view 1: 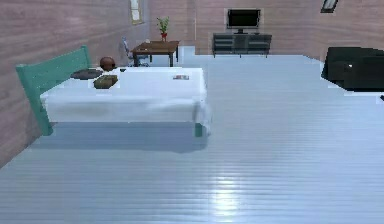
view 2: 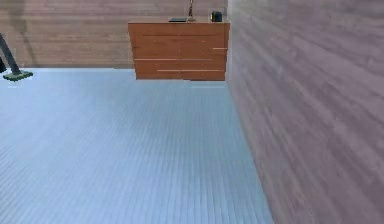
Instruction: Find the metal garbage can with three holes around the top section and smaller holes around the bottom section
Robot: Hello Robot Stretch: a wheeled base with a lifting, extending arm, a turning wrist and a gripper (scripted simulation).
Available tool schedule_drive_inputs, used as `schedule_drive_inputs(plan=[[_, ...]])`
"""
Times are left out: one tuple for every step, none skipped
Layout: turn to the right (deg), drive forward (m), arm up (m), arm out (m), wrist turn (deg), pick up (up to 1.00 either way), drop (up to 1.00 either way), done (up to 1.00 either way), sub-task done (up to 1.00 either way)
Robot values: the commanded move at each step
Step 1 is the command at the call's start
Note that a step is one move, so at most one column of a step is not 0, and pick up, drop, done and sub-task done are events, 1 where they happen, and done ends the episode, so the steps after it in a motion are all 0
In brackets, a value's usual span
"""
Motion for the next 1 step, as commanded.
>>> schedule_drive_inputs(plan=[[-45.0,0.0,0.0,0.0,0.0,0.0,0.0,0.0,0.0]])
